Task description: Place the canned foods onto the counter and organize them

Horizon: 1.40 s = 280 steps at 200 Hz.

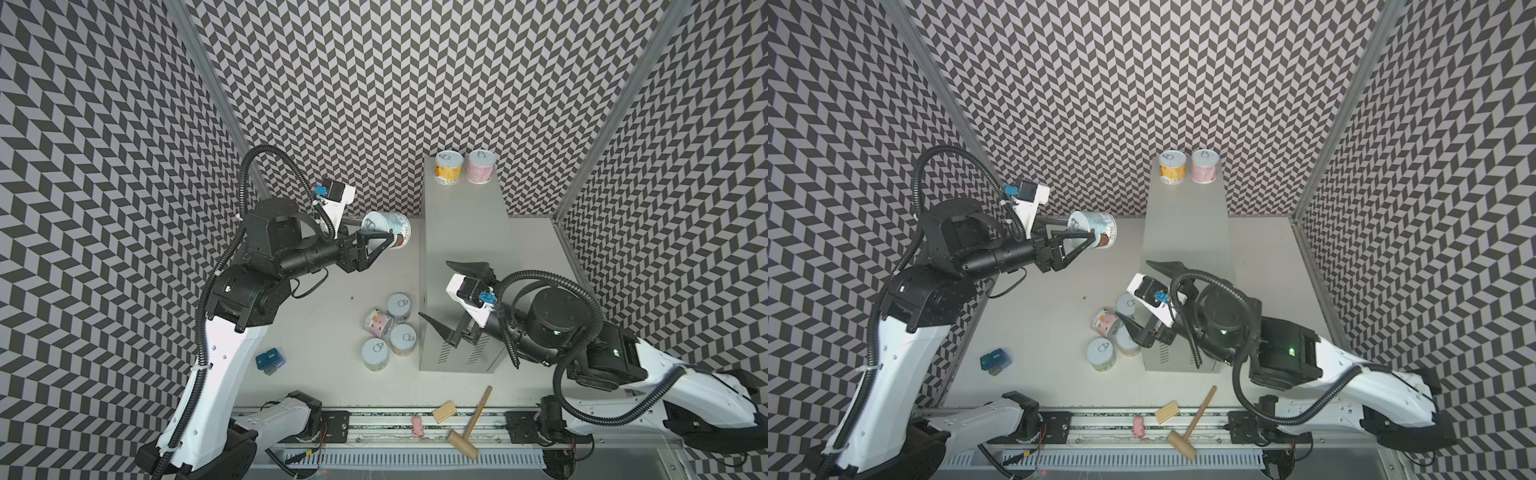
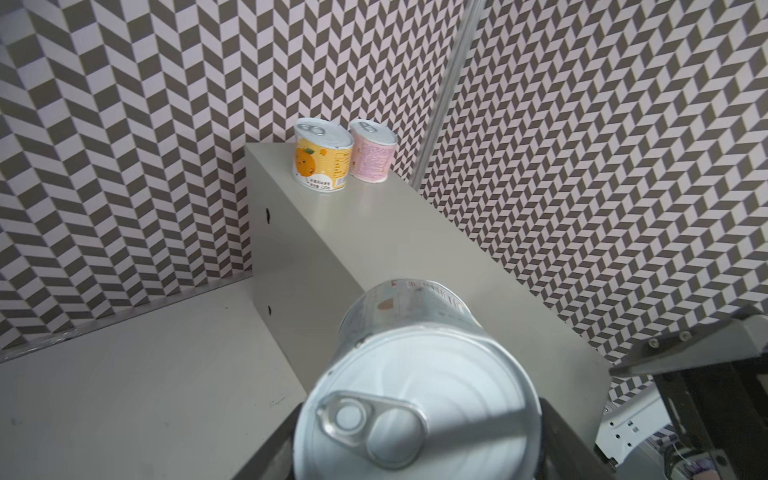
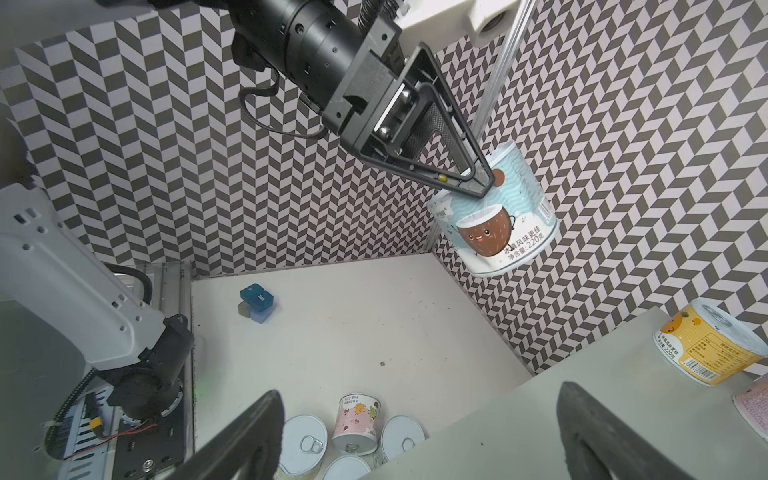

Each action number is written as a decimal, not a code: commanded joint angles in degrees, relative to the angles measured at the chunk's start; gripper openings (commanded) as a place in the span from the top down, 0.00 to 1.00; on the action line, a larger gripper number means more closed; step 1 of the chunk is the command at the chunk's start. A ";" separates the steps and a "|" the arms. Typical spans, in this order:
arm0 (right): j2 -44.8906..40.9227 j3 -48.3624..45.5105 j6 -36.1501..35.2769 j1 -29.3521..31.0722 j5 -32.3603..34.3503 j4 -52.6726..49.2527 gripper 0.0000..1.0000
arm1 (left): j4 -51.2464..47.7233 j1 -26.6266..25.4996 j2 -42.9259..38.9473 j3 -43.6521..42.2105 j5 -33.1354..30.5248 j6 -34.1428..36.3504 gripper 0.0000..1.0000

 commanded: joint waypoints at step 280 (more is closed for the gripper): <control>11.51 4.75 -12.72 -0.27 13.59 13.16 0.14 | -6.04 -17.23 -0.06 6.52 -5.37 6.29 1.00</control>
